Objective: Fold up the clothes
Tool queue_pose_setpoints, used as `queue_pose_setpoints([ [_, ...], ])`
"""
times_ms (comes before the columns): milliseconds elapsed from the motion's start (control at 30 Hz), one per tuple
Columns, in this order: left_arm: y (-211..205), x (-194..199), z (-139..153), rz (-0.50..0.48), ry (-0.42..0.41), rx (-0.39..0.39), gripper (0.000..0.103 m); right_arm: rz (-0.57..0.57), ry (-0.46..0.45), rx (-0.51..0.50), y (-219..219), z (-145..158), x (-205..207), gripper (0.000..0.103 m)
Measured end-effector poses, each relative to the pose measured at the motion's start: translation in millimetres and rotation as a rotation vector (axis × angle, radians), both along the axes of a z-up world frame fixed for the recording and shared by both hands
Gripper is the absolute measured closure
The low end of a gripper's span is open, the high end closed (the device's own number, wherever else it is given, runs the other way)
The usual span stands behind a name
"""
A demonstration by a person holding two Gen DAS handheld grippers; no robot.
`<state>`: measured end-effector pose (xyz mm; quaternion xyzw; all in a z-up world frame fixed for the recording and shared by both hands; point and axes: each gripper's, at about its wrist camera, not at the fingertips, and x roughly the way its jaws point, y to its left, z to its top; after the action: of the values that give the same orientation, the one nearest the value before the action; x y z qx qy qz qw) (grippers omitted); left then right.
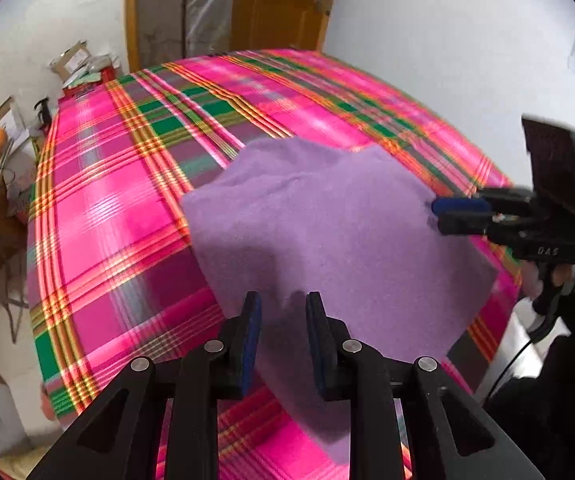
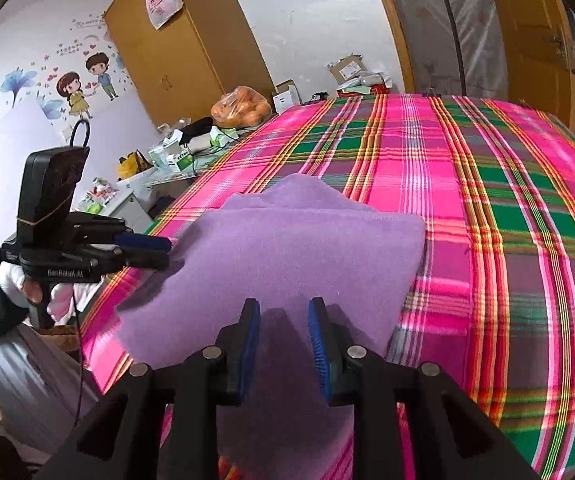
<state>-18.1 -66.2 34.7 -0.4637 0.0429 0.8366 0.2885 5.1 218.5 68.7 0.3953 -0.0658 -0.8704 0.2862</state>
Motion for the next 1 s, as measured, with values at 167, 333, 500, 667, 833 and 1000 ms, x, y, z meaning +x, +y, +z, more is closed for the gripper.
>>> queue_pose_setpoints([
  [167,-26,-16,-10,0.094,-0.137,0.142,0.061,-0.069,-0.083,-0.105,29,-7,-7,0.055],
  [333,-35,-28,-23,0.132,-0.261,0.242,0.055,-0.118,-0.133,-0.154,52,-10,-15,0.050],
  [500,-34,-31,-26,0.133,-0.281,0.263,0.052,-0.100,-0.244,-0.198,59,-28,-26,0.049],
  [667,-33,-35,-29,0.134,-0.302,0.284,0.051,-0.110,-0.279,-0.248,63,-35,-33,0.049],
  [833,-32,-38,-33,0.134,-0.322,0.305,0.049,-0.106,-0.305,-0.308,59,-39,-44,0.048],
  [1000,-32,-38,-33,0.133,-0.325,0.327,0.042,-0.116,-0.336,-0.332,56,-39,-45,0.046],
])
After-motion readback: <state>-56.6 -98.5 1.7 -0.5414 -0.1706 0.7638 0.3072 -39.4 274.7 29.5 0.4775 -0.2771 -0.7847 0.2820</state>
